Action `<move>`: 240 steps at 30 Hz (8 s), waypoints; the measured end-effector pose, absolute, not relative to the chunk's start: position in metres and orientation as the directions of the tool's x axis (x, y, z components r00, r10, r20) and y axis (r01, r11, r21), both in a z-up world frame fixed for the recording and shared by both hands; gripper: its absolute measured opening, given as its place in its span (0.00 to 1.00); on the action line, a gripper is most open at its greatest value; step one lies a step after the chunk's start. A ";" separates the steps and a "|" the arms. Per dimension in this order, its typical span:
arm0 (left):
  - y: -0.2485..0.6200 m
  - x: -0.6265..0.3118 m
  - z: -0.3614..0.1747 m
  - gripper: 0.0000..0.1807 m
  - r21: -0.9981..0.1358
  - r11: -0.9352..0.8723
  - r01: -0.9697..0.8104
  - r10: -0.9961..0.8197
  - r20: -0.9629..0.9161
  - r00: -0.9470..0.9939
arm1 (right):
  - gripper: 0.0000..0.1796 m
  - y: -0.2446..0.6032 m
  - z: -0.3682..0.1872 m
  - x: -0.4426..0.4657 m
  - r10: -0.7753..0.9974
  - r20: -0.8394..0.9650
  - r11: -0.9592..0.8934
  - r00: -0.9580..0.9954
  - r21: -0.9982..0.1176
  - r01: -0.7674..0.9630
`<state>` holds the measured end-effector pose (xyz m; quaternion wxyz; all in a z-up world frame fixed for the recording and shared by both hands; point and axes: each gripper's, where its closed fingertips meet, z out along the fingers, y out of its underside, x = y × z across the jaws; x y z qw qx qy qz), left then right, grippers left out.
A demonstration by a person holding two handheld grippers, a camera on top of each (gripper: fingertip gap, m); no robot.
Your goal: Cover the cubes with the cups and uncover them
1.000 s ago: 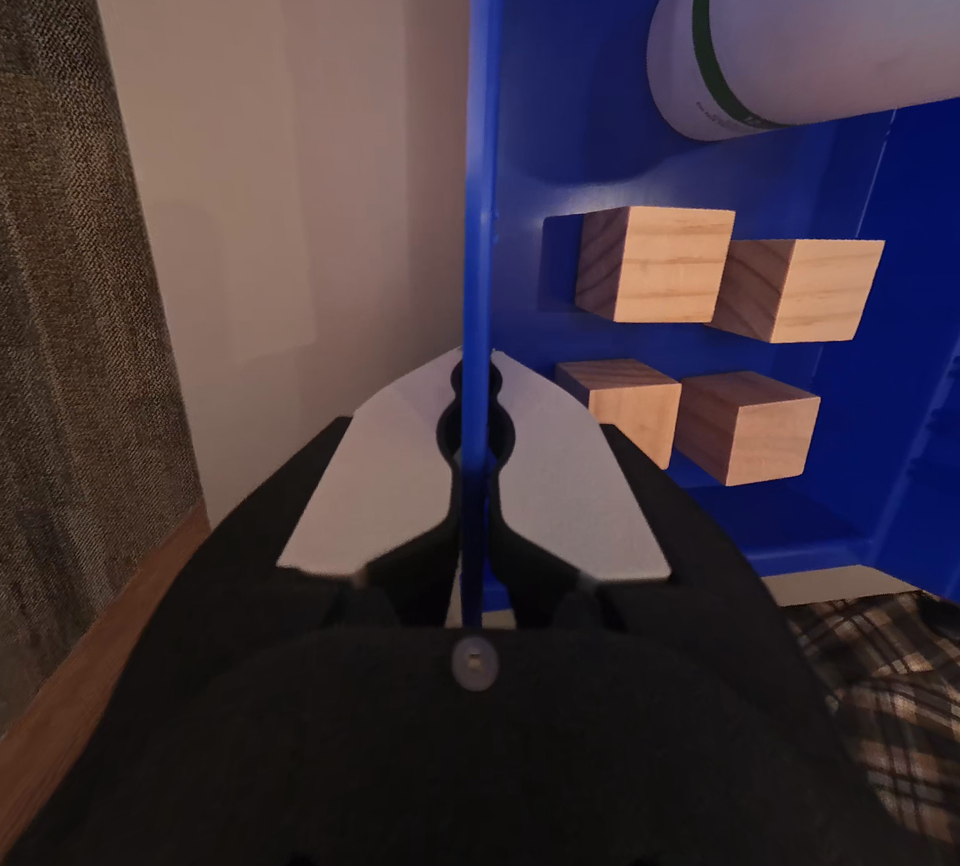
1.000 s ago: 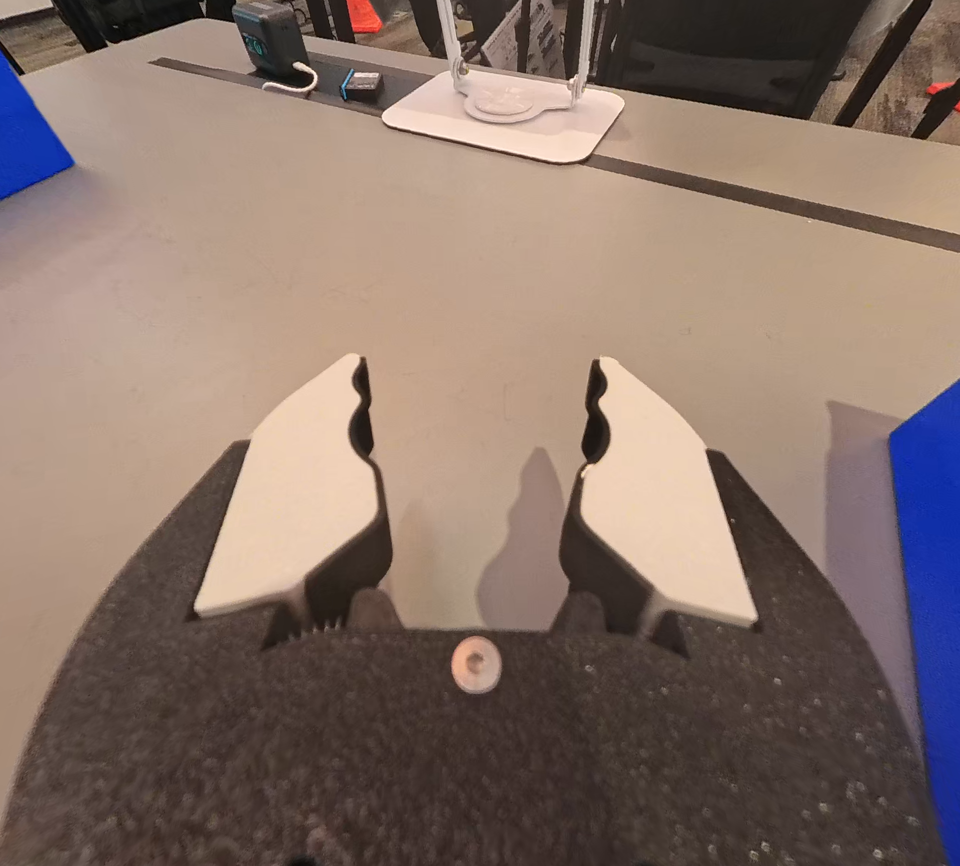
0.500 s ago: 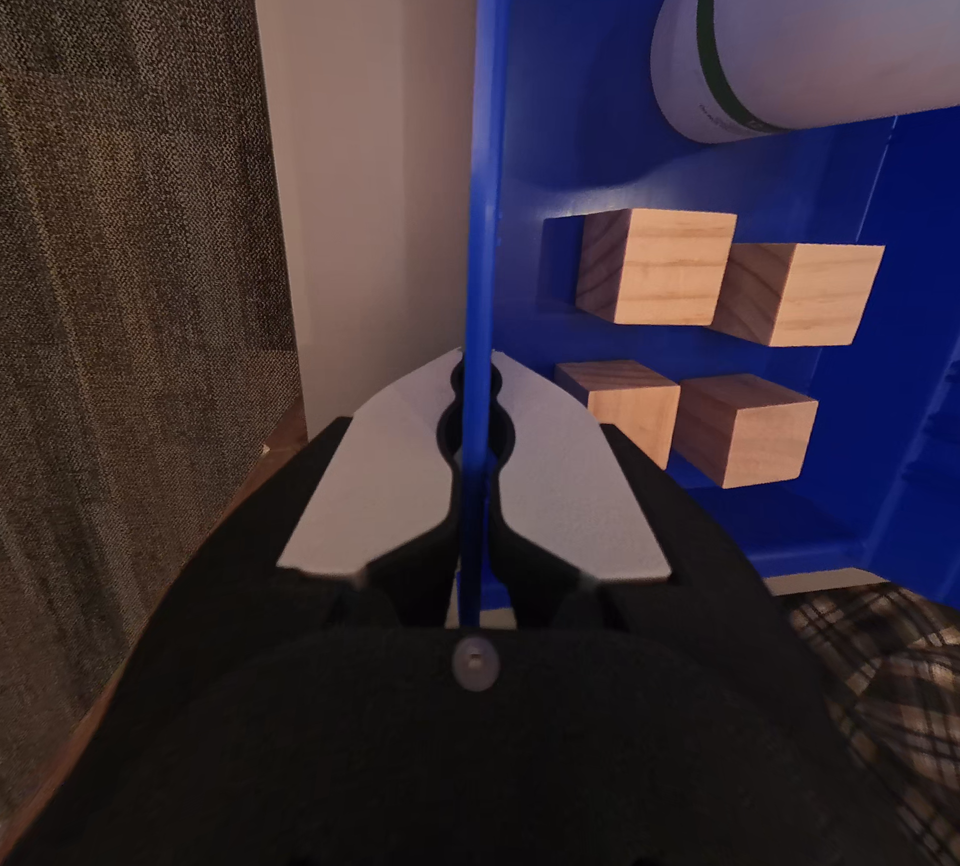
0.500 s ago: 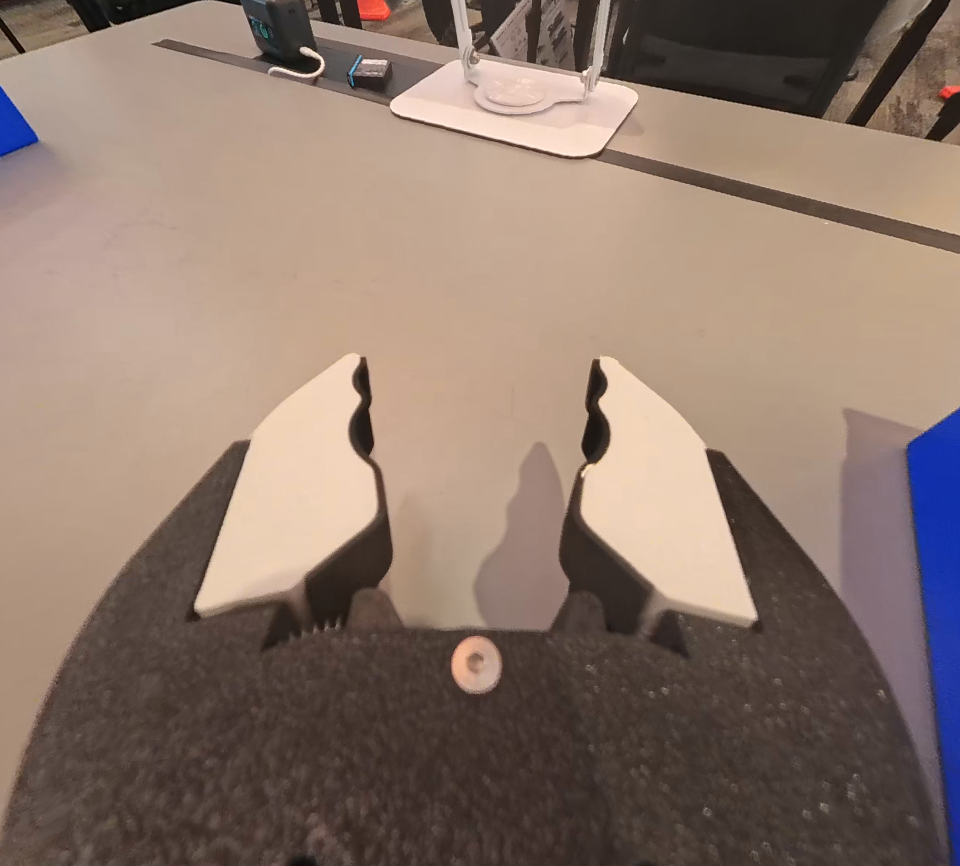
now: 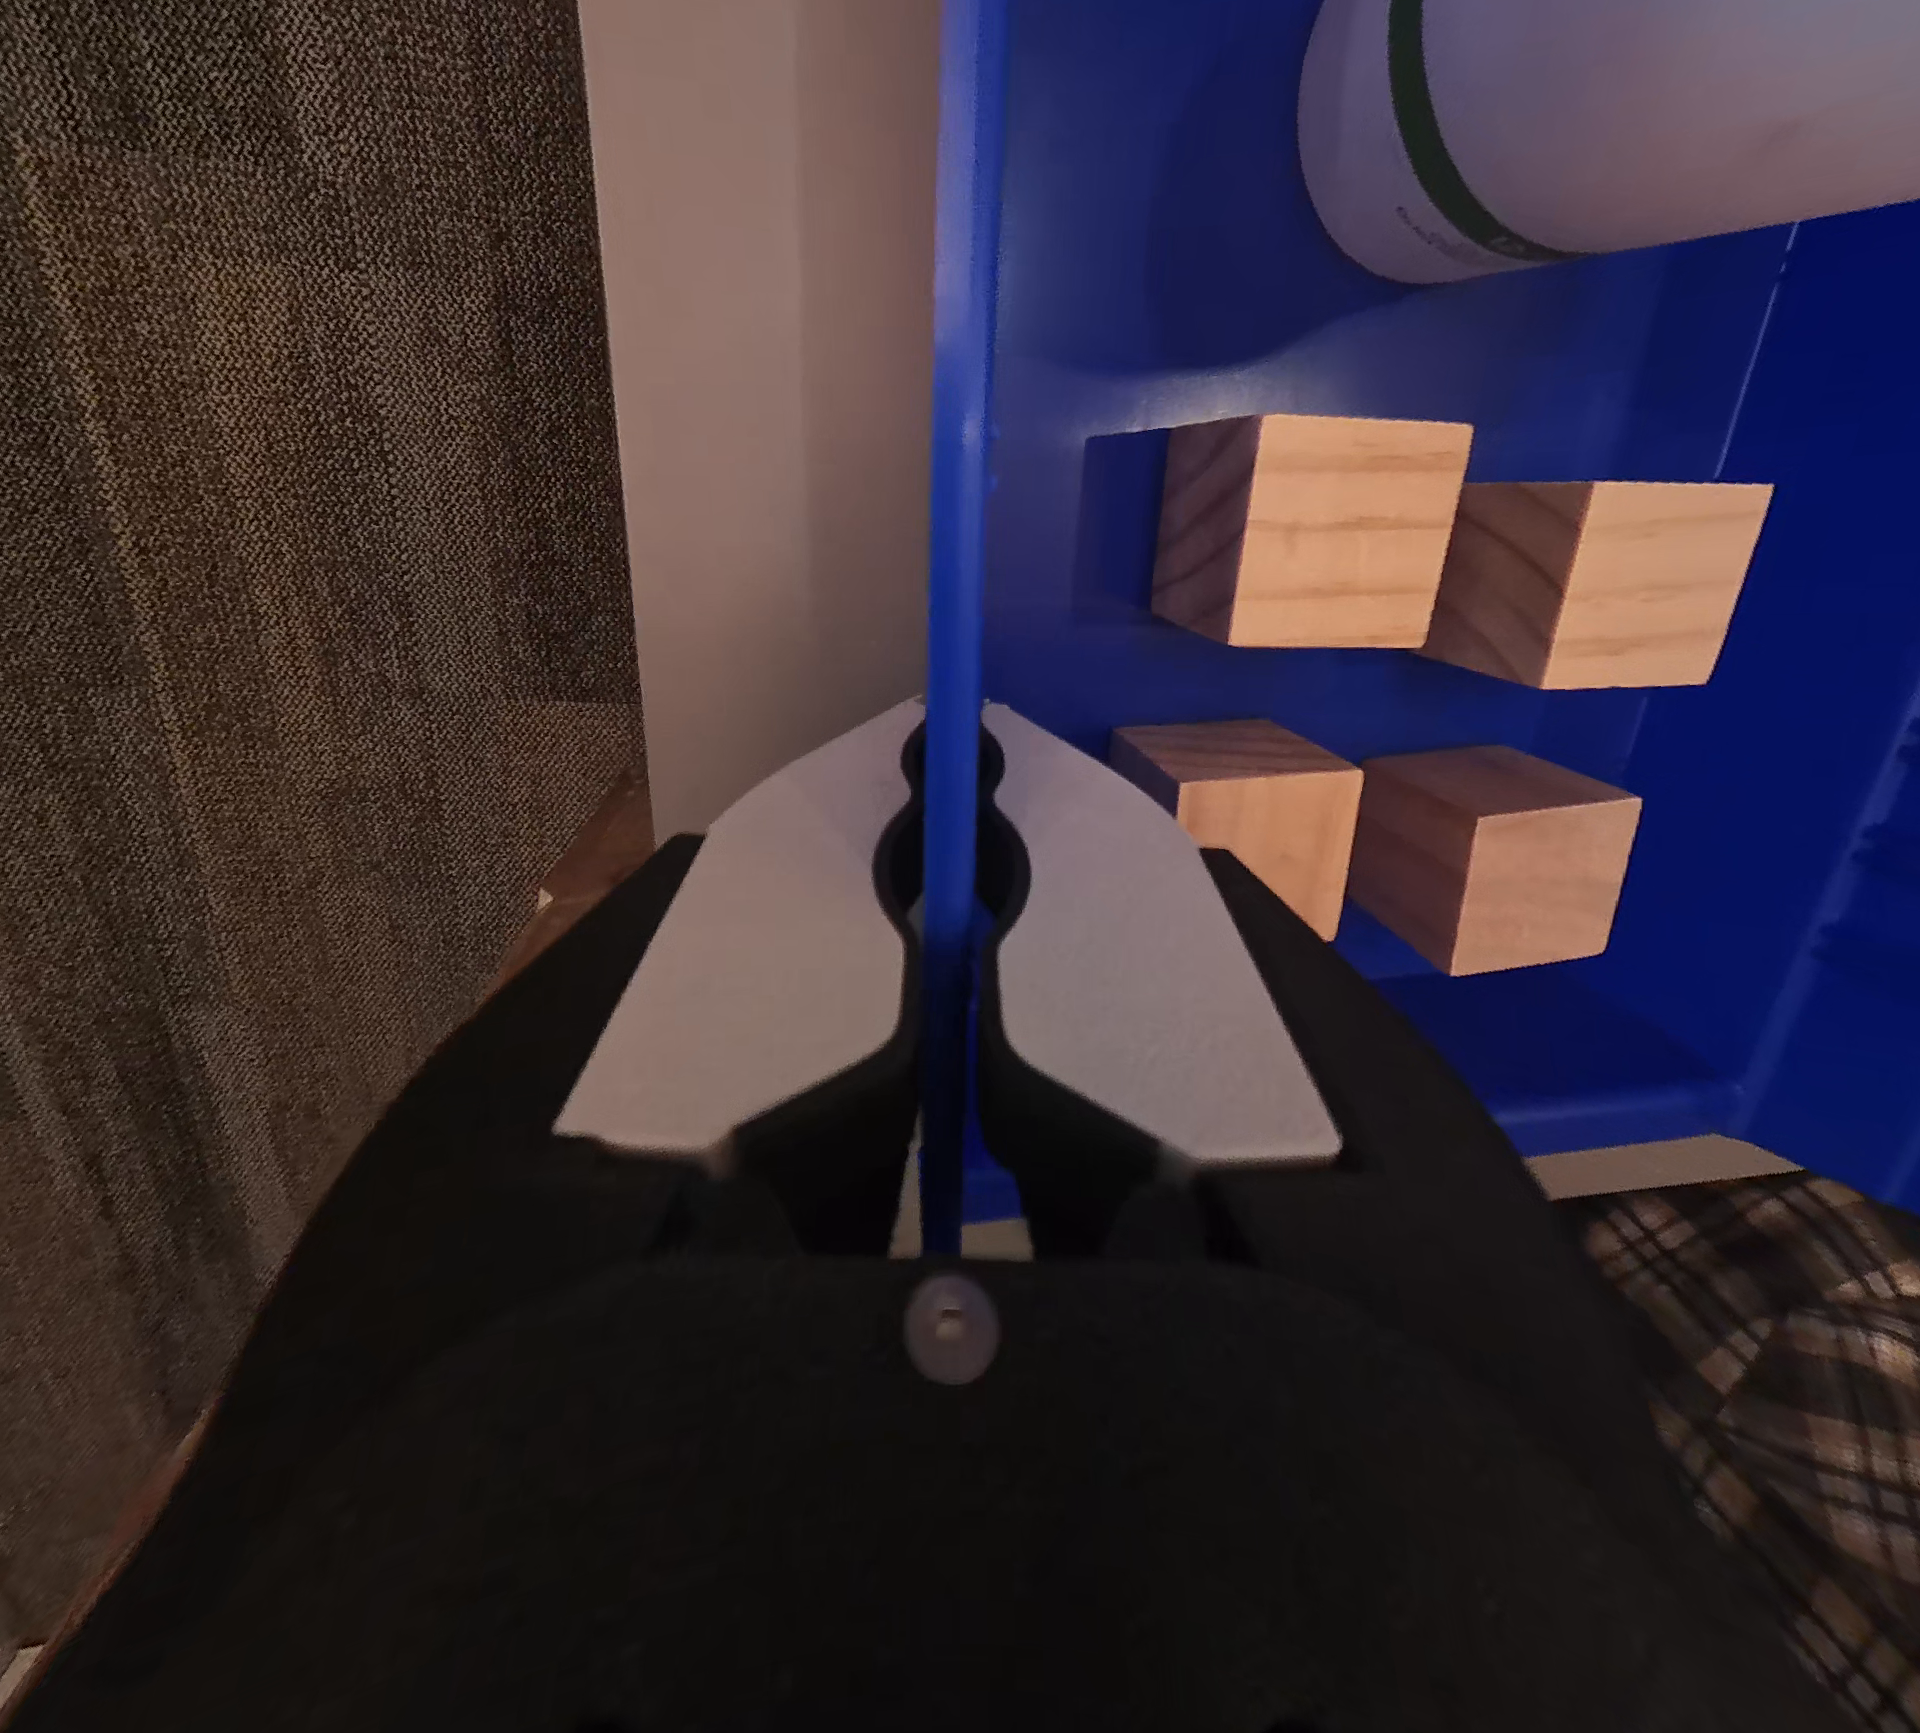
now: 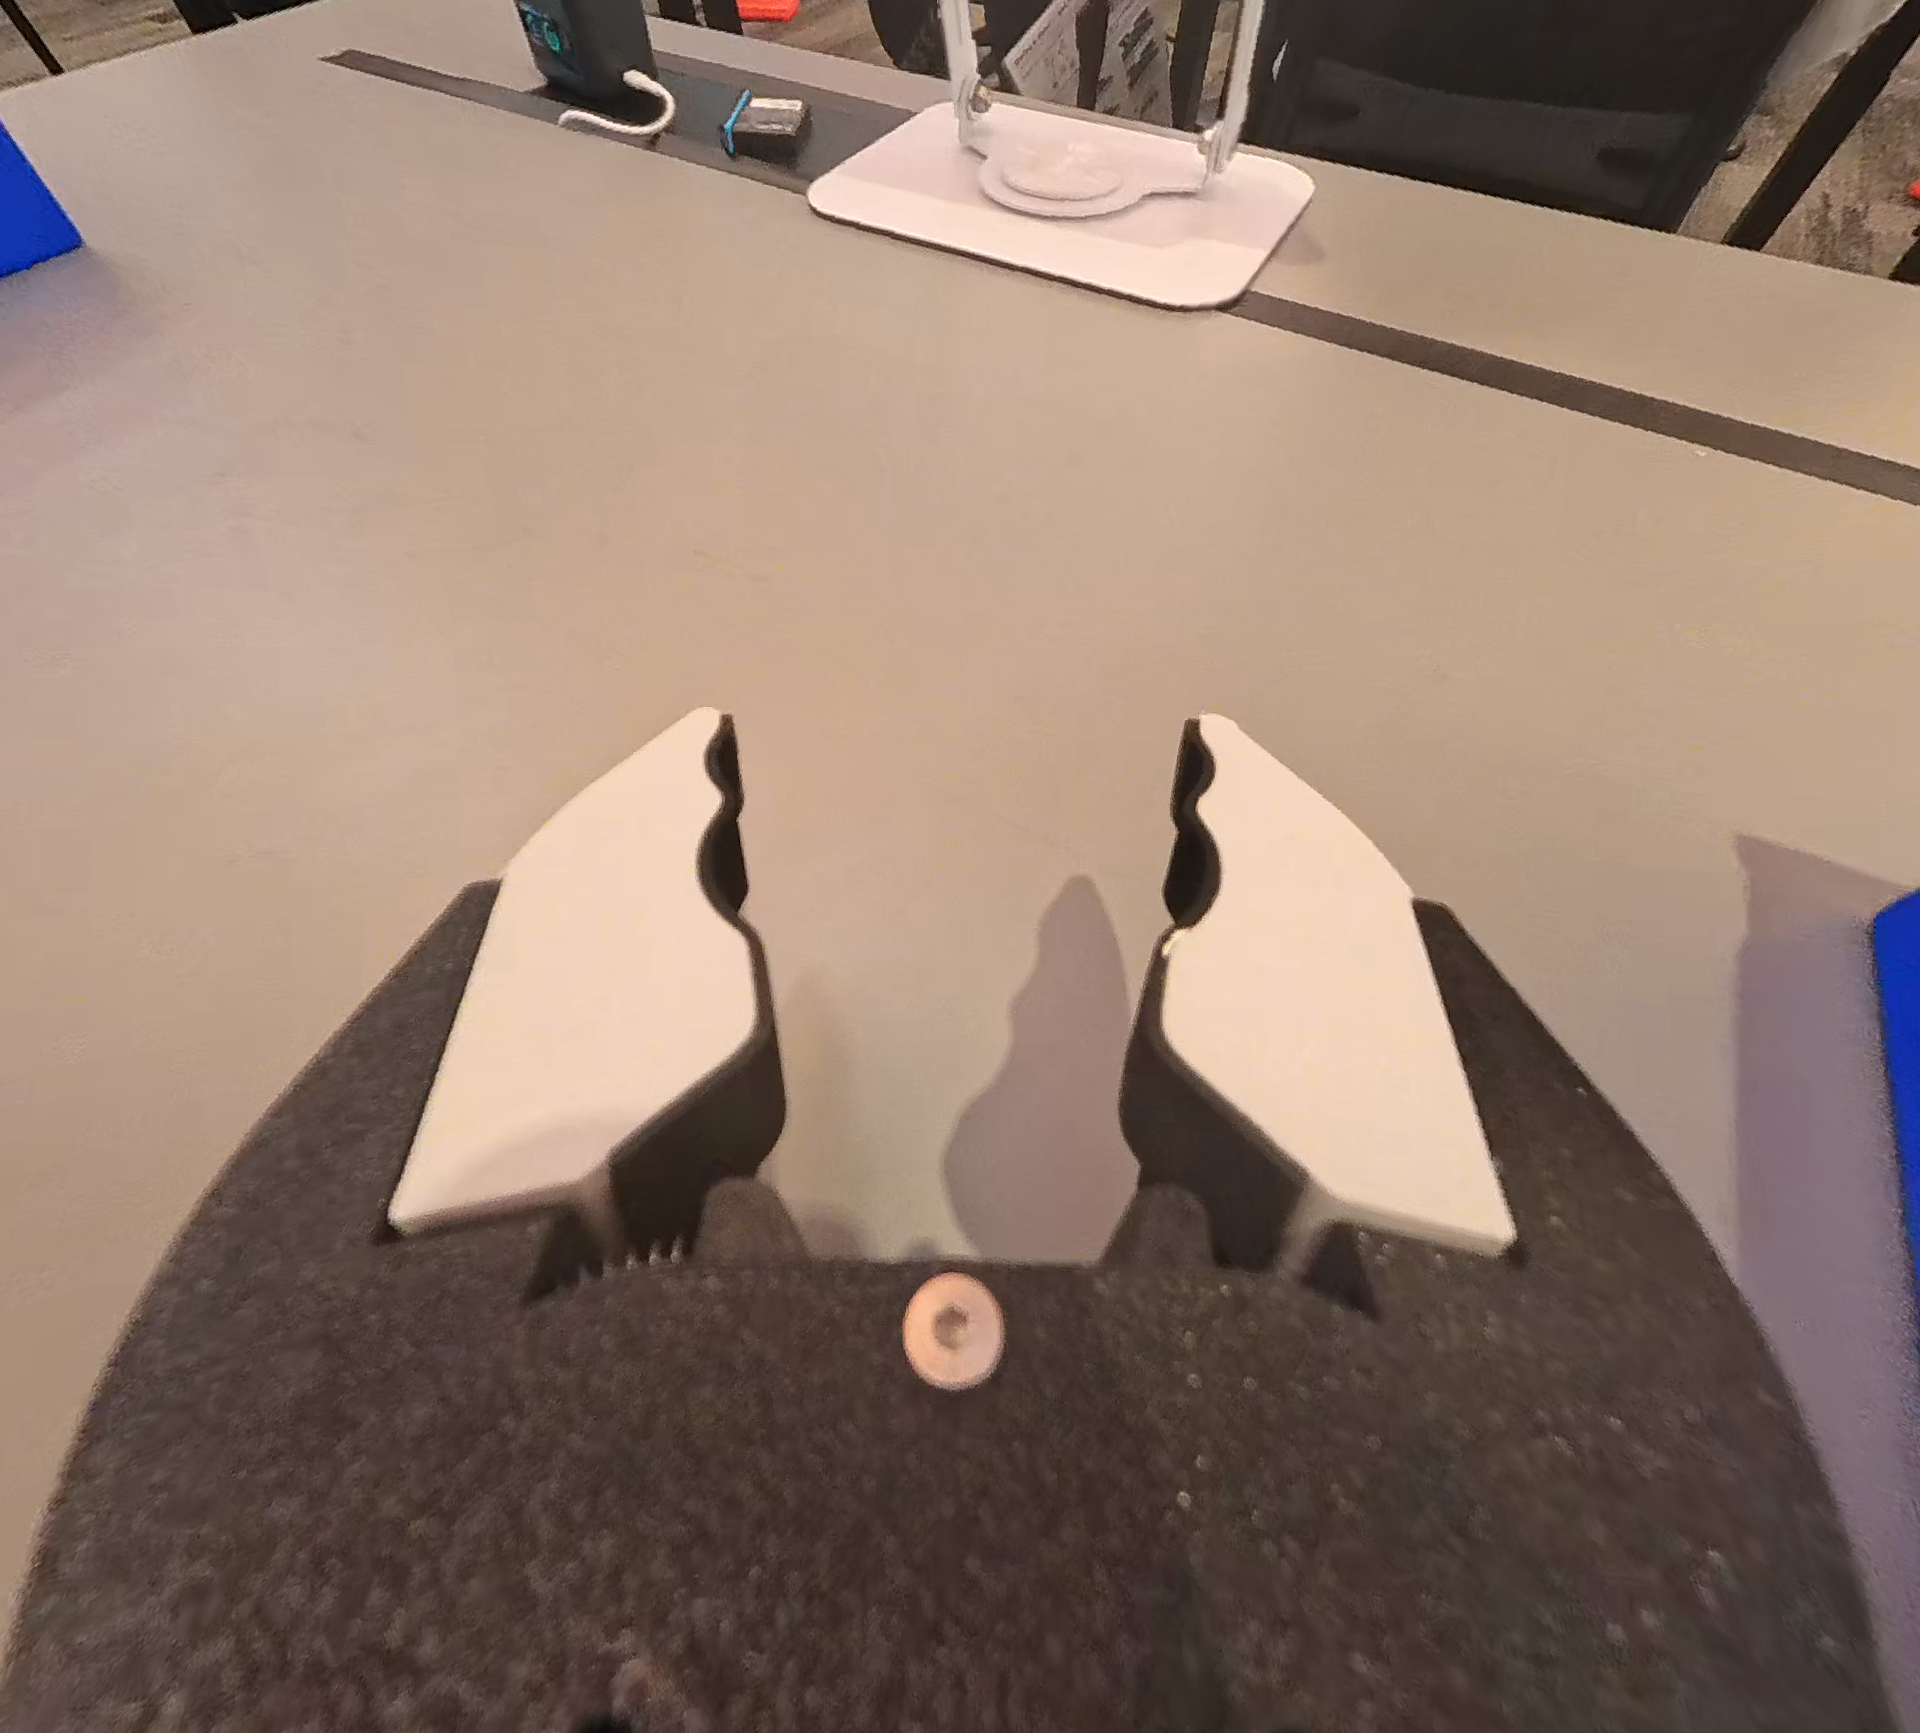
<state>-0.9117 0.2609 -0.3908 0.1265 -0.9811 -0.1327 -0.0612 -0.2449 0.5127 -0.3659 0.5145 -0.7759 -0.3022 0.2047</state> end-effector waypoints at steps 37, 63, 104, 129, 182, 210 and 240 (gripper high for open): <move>0.320 -0.839 -0.231 0.25 -0.576 -0.733 -0.361 -0.279 -0.229 0.933 | 0.45 0.498 -0.354 -0.264 0.744 -0.040 -0.254 0.667 -0.940 0.227; 0.249 -0.835 -0.342 0.31 -0.586 -0.755 0.296 0.372 -0.011 0.928 | 0.45 0.489 -0.355 -0.273 0.774 -0.059 -0.262 0.631 -0.936 0.234; 0.340 -0.664 -0.260 0.23 -0.512 -0.591 -0.624 -0.644 -0.166 0.747 | 0.44 0.491 -0.346 -0.269 0.781 -0.052 -0.222 0.622 -0.955 0.199; 0.380 -0.582 -0.384 0.23 -0.323 -0.179 -0.929 -0.979 -0.031 0.199 | 0.44 0.487 -0.344 -0.278 0.824 -0.003 -0.150 0.567 -0.965 0.214; 0.258 -0.837 -0.317 0.37 -0.605 -0.762 0.232 0.256 0.048 0.965 | 0.48 0.468 -0.336 -0.296 0.877 -0.036 -0.135 0.480 -0.975 0.174; 0.305 -0.861 -0.395 0.25 -0.439 -0.864 0.246 0.273 0.002 0.962 | 0.47 0.470 -0.328 -0.290 0.869 -0.043 -0.128 0.493 -0.982 0.140; 0.403 -0.494 -0.379 0.25 -0.358 -0.207 -0.910 -0.971 -0.038 0.236 | 0.47 0.471 -0.334 -0.290 0.873 -0.035 -0.130 0.487 -0.978 0.162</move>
